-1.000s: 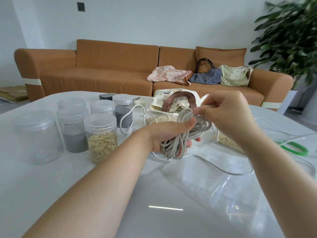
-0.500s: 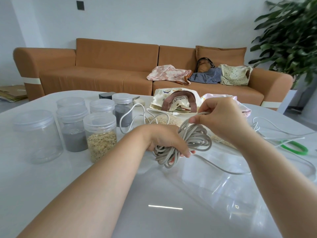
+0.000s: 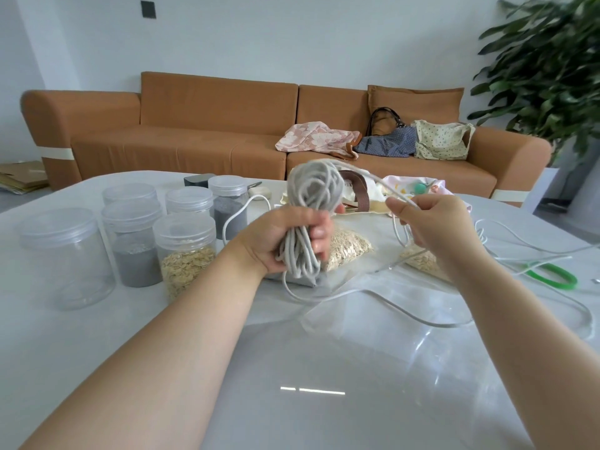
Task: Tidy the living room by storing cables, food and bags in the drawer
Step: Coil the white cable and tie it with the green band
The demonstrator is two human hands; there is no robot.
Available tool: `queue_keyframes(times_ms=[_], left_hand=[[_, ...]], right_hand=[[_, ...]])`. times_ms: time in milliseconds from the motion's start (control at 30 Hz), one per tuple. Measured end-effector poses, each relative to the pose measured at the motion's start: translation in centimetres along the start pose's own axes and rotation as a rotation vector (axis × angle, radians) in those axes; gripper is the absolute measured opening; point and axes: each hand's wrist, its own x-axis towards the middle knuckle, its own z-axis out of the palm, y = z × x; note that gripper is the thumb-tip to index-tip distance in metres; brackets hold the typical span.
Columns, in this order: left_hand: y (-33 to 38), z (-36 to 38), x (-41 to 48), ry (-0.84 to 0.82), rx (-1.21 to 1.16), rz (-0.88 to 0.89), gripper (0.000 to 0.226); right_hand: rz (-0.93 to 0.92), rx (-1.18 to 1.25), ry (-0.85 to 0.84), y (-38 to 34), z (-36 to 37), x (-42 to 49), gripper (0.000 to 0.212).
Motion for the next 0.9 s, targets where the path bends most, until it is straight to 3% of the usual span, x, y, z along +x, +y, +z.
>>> queue_keyframes(times_ms=[133, 233, 300, 467, 700, 833, 900], left_hand=[[-0.3, -0.3, 0.3, 0.125, -0.177, 0.076, 0.036], [-0.5, 0.3, 0.9, 0.285, -0.326, 0.148, 0.017], [-0.6, 0.6, 1.3, 0.445, -0.338, 0.174, 0.009], [-0.9, 0.7, 1.9, 0.672, -0.262, 0.16, 0.021], [-1.3, 0.7, 2.3, 0.721, -0.205, 0.163, 0.022], [-1.6, 0.9, 2.4, 0.626, -0.175, 0.183, 0.047], [-1.6, 1.0, 2.2, 0.588, -0.213, 0.188, 0.047]], right_hand=[[0.001, -0.009, -0.064, -0.4, 0.3, -0.3, 0.042], [-0.061, -0.041, -0.123, -1.1, 1.1, -1.0, 0.042], [-0.089, 0.0, -0.169, -1.4, 1.6, -1.2, 0.035], [-0.088, 0.058, -0.273, -1.3, 2.5, -1.4, 0.035], [-0.157, 0.061, -0.36, -1.6, 3.1, -2.5, 0.03], [-0.133, 0.029, -0.364, -1.3, 3.6, -2.8, 0.029], [-0.12, 0.013, -0.374, -1.4, 3.7, -2.9, 0.029]])
